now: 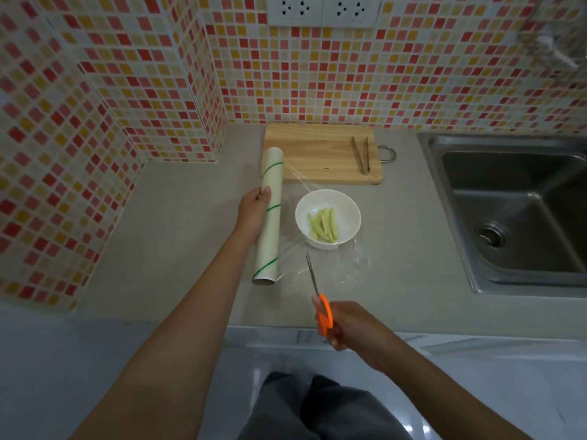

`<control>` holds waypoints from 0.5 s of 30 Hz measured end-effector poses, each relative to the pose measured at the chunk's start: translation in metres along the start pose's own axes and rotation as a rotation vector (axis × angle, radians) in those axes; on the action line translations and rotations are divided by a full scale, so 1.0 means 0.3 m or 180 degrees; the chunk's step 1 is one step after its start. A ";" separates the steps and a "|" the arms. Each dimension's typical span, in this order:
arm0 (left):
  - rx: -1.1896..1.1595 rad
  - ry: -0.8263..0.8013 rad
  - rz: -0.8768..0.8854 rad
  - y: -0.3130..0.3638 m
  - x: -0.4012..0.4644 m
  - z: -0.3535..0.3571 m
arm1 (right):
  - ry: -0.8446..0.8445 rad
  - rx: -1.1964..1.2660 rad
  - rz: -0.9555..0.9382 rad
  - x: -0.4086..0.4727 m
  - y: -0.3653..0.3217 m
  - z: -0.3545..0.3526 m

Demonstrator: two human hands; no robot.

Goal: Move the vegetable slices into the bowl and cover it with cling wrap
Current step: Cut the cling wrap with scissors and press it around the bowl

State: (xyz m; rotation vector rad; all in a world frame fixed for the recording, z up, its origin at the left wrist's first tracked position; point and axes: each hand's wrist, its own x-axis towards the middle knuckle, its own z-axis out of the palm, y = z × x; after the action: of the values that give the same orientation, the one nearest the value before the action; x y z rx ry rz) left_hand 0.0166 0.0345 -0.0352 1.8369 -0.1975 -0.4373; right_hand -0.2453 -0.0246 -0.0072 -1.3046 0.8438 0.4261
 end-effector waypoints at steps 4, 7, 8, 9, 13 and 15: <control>0.0074 -0.0029 0.0009 0.007 0.008 -0.002 | -0.0191 -0.0102 0.0280 -0.020 0.028 0.046; 0.0065 -0.0035 0.0037 0.006 0.010 -0.007 | -0.0287 -0.0219 0.0343 -0.007 0.025 0.079; 0.0073 -0.0046 0.0050 0.005 0.010 -0.008 | -0.0324 -0.0204 0.0341 0.002 0.017 0.092; 0.0088 -0.0059 0.0061 0.004 0.010 -0.009 | -0.0360 -0.0153 0.0326 0.013 0.006 0.106; 0.0093 -0.0090 0.0057 0.001 0.007 -0.011 | -0.0378 0.0117 0.0186 0.067 -0.045 0.157; 0.0091 -0.0106 0.0047 0.000 0.008 -0.011 | -0.0354 0.0247 0.0097 0.090 -0.063 0.175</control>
State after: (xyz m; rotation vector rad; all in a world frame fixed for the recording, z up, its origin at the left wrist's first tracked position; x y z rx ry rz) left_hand 0.0200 0.0365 -0.0348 1.8558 -0.2410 -0.4572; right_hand -0.1989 0.0159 -0.0129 -1.1869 0.7803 0.4812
